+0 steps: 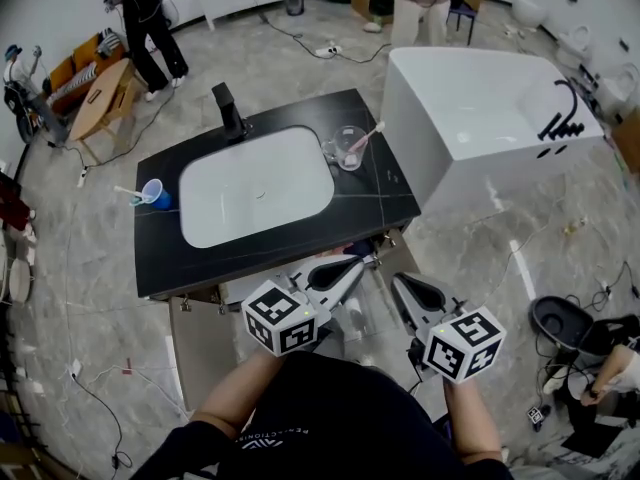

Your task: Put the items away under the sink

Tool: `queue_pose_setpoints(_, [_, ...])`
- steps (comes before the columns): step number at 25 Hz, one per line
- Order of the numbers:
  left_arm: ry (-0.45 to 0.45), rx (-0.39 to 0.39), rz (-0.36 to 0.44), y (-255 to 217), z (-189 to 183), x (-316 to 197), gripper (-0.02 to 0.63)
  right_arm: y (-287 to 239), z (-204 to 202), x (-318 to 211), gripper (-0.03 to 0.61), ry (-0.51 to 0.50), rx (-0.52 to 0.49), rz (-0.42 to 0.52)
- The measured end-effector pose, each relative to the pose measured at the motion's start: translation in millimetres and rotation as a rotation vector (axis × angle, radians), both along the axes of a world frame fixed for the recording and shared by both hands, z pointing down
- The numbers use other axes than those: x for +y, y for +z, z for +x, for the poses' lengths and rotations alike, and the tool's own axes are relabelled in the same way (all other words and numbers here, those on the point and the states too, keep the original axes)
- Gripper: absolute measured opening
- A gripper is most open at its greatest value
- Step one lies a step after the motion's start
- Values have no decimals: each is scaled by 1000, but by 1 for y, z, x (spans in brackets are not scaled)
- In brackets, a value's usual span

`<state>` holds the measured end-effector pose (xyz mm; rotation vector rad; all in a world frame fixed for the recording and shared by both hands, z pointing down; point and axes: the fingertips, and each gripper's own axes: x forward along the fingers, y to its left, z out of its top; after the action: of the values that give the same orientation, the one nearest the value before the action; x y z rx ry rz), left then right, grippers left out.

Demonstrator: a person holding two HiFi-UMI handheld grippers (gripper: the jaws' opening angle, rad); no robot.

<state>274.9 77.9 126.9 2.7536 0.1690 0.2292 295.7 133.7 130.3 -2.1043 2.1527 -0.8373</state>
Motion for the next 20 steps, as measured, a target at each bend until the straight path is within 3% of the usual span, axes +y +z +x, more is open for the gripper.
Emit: queue_pose_setpoints(20, [6, -35, -41, 12, 49, -97, 9, 10, 44, -92, 35, 5, -29, -56])
